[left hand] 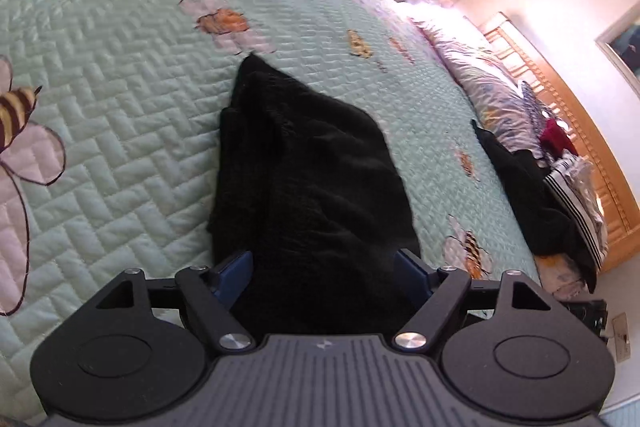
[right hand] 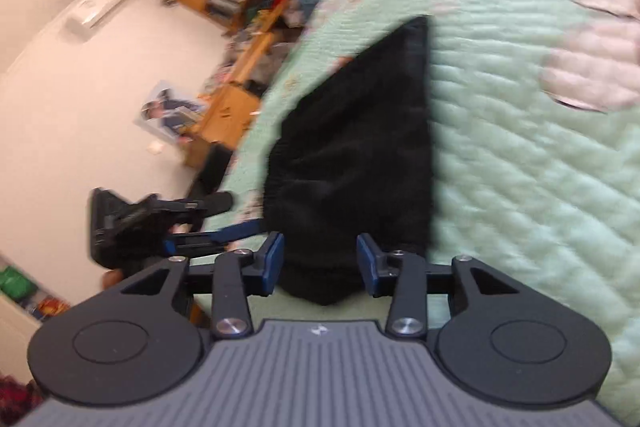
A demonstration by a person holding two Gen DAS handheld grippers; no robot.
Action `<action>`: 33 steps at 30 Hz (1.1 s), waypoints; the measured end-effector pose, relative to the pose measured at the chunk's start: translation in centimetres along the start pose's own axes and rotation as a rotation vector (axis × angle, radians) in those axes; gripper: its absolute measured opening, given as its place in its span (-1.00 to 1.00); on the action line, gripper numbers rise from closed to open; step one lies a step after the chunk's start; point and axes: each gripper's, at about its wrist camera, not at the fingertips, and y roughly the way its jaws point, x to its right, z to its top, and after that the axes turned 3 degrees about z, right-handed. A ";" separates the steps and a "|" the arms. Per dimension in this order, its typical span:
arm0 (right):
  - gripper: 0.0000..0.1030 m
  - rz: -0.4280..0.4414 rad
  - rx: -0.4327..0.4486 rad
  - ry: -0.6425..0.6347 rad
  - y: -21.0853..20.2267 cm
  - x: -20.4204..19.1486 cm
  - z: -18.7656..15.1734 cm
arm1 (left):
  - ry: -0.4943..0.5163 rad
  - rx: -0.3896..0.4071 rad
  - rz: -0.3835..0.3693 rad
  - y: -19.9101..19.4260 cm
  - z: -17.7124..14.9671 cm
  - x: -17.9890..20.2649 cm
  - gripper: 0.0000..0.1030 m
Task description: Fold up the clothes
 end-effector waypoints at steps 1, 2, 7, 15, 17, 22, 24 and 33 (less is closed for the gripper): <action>-0.07 0.024 0.000 -0.007 0.0 0.4 0.3 | 0.016 0.008 -0.001 -0.4 -0.1 0.7 0.55; -0.07 0.029 0.001 -0.012 0.4 0.3 0.4 | 0.029 0.012 -0.013 -0.6 0.0 1.5 0.56; -0.13 -0.057 -0.015 0.111 2.2 2.6 0.1 | 0.086 0.015 0.008 -0.2 1.0 4.7 0.73; 0.22 -0.164 -0.028 -0.052 1.4 -3.3 3.5 | 0.055 -0.083 0.227 1.9 1.3 4.5 0.75; 0.44 -0.278 -0.049 -0.151 1.7 -5.6 4.5 | 0.083 -0.061 0.326 0.9 1.6 5.8 0.94; 0.76 -0.580 -0.143 -0.229 3.2 -9.9 6.5 | 0.168 -0.007 0.514 -0.7 2.7 8.8 0.98; 0.76 -0.631 -0.170 -0.210 3.7 -10.3 7.1 | 0.178 -0.025 0.562 -0.5 3.1 9.3 0.98; 0.77 -0.853 -0.393 -0.239 9.4 -9.6 6.9 | 0.179 -0.094 0.667 0.7 4.0 10.0 0.98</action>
